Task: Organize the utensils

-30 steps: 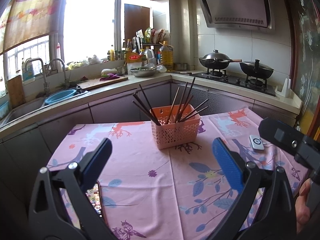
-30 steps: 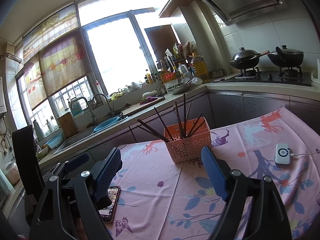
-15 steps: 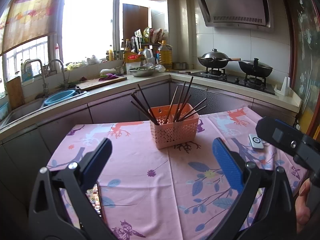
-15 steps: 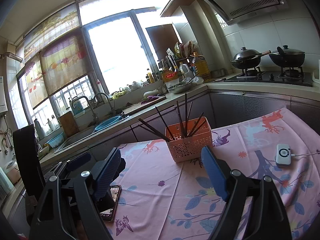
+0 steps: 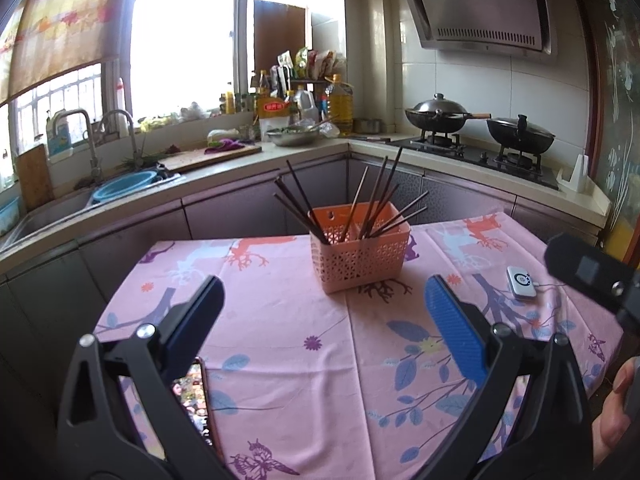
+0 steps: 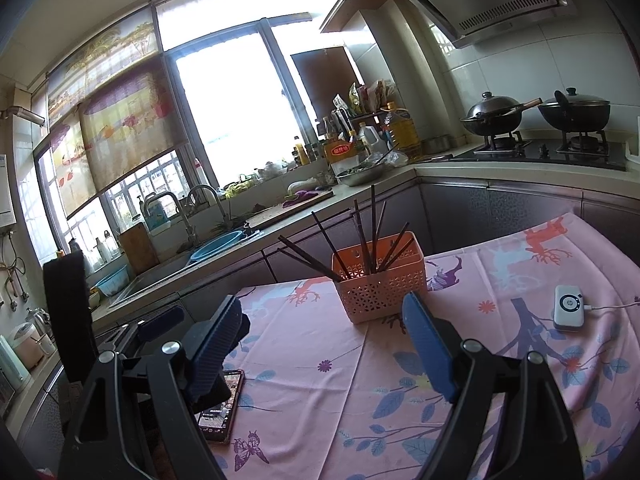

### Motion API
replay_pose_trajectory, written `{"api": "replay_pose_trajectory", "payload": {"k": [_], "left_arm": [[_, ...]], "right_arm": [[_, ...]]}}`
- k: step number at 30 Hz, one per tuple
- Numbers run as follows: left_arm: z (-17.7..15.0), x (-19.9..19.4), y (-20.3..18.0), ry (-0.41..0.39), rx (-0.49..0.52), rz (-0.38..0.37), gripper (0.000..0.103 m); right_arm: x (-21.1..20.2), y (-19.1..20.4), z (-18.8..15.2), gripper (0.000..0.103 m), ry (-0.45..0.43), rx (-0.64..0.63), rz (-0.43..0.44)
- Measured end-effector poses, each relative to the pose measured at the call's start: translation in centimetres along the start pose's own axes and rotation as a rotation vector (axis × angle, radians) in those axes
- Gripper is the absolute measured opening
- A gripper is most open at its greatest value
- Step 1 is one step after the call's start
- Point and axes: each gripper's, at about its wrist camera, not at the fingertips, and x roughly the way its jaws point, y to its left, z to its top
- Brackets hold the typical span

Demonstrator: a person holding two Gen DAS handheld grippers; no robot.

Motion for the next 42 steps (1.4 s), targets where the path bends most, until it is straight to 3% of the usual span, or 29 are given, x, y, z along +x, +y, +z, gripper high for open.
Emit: {"api": "replay_pose_trajectory", "payload": {"k": [42], "left_arm": [[0.8, -0.5, 0.5, -0.028, 0.016, 0.08, 0.096]], "right_arm": [[-0.3, 0.2, 0.7, 0.048, -0.032, -0.006, 0.031]]}}
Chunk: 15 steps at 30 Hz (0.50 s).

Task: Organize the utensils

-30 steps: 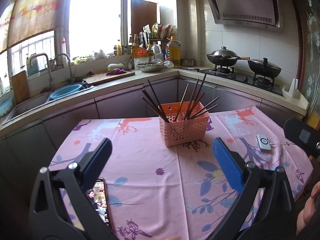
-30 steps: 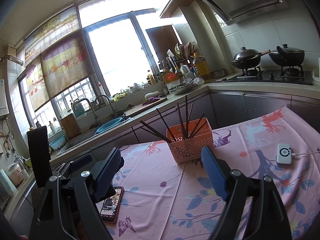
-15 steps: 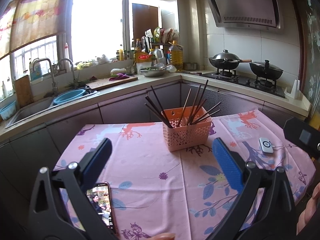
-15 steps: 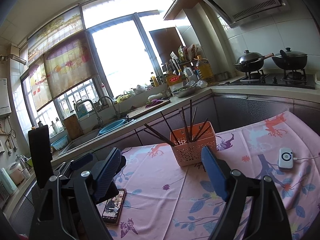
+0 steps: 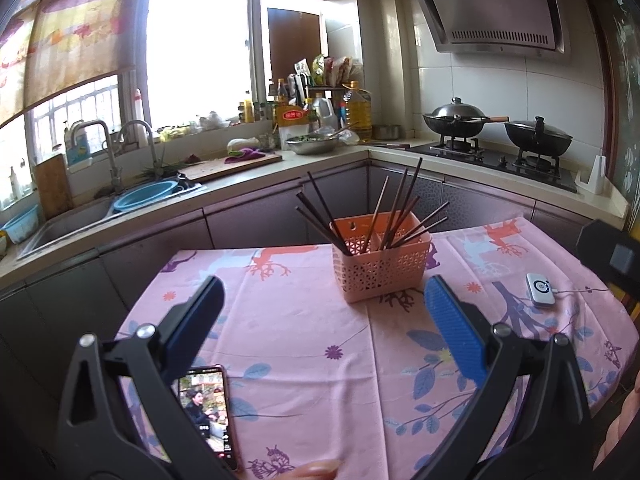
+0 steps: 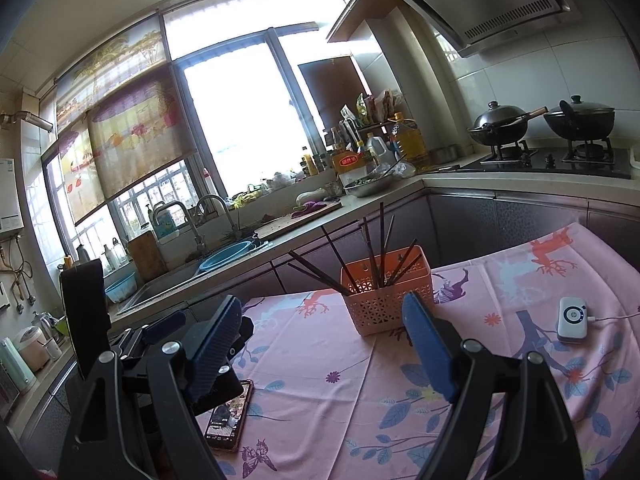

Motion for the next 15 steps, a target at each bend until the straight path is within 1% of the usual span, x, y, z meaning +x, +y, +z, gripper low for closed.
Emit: {"api": "replay_pose_trajectory", "payload": {"k": [8, 15], "left_arm": [[0.1, -0.12, 0.06, -0.003, -0.006, 0.024, 0.096], [0.16, 0.13, -0.05, 0.011, 0.001, 0.035, 0.096]], "right_arm": [[-0.01, 0.0, 0.03, 0.048, -0.002, 0.001, -0.001], [-0.07, -0.15, 0.1, 0.048, -0.005, 0.004, -0.001]]}}
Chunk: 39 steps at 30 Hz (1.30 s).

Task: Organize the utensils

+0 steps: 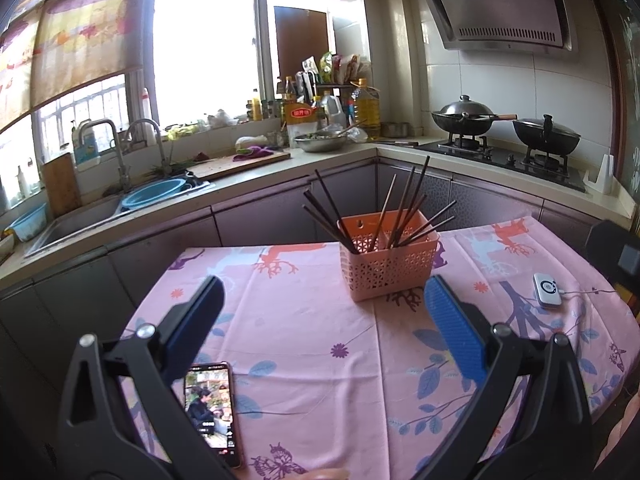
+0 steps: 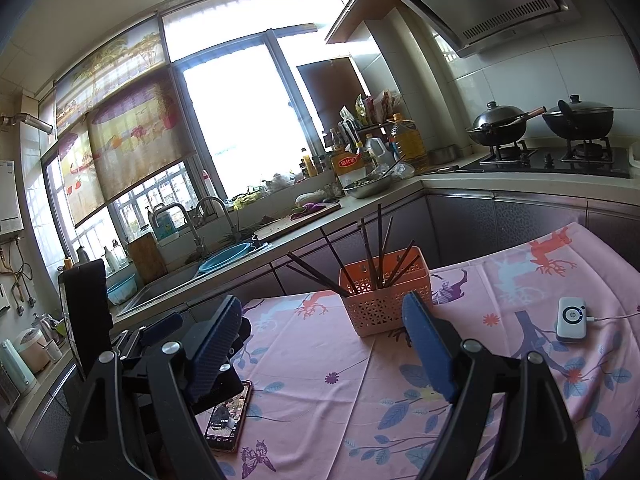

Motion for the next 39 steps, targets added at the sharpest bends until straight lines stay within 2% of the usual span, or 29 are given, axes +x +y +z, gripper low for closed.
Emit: {"api": "replay_pose_trajectory", "payload": {"k": [6, 25, 39], "left_arm": [[0.0, -0.2, -0.2, -0.015, 0.019, 0.012, 0.096], [-0.1, 0.7, -0.7, 0.015, 0.053, 0.06, 0.096], [-0.9, 1.1, -1.3, 0.045, 0.076, 0.049, 0.096]], "right_arm": [[0.0, -0.1, 0.0, 0.048, -0.002, 0.002, 0.0], [-0.2, -0.4, 0.2, 0.048, -0.003, 0.01, 0.001], [-0.3, -0.6, 0.3, 0.048, -0.003, 0.023, -0.006]]}}
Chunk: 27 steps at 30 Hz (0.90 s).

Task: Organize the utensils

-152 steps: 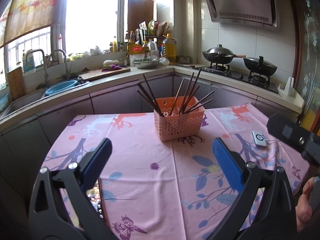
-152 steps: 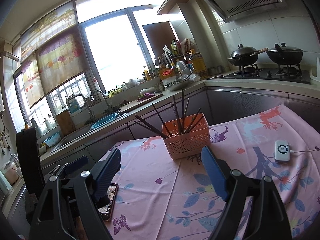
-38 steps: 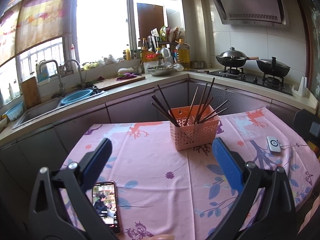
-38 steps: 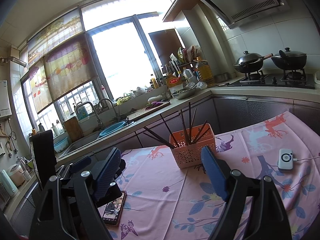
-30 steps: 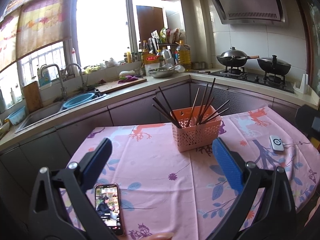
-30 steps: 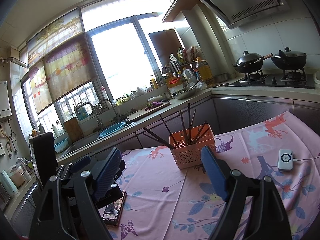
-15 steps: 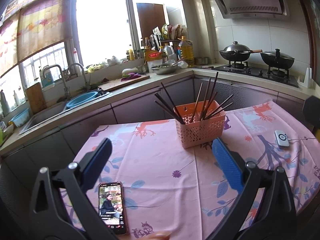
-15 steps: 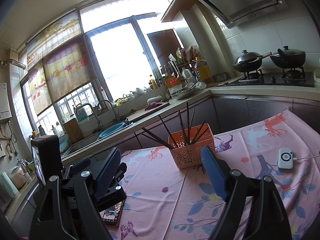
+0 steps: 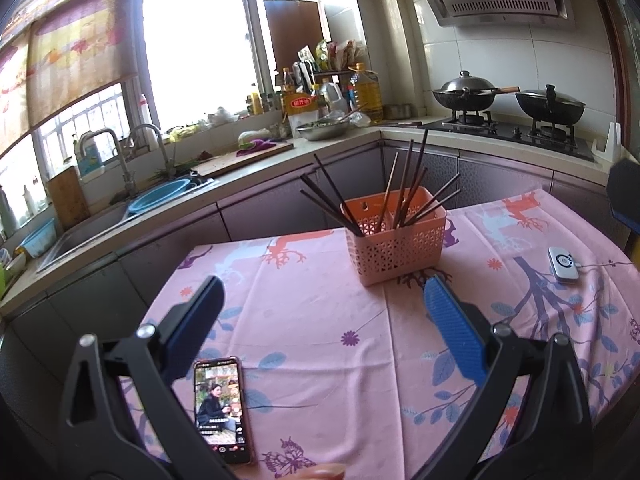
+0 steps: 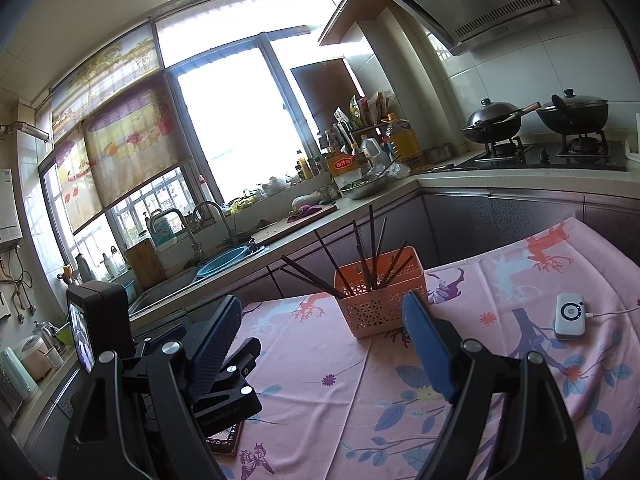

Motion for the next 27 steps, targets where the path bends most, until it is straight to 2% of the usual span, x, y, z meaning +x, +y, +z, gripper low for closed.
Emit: {"api": "replay_pose_trajectory", "payload": {"k": [27], "left_arm": [[-1.9, 1.4, 0.2, 0.06, 0.012, 0.009, 0.096]], "right_arm": [[0.7, 0.2, -1.0, 0.048, 0.01, 0.009, -0.003]]}}
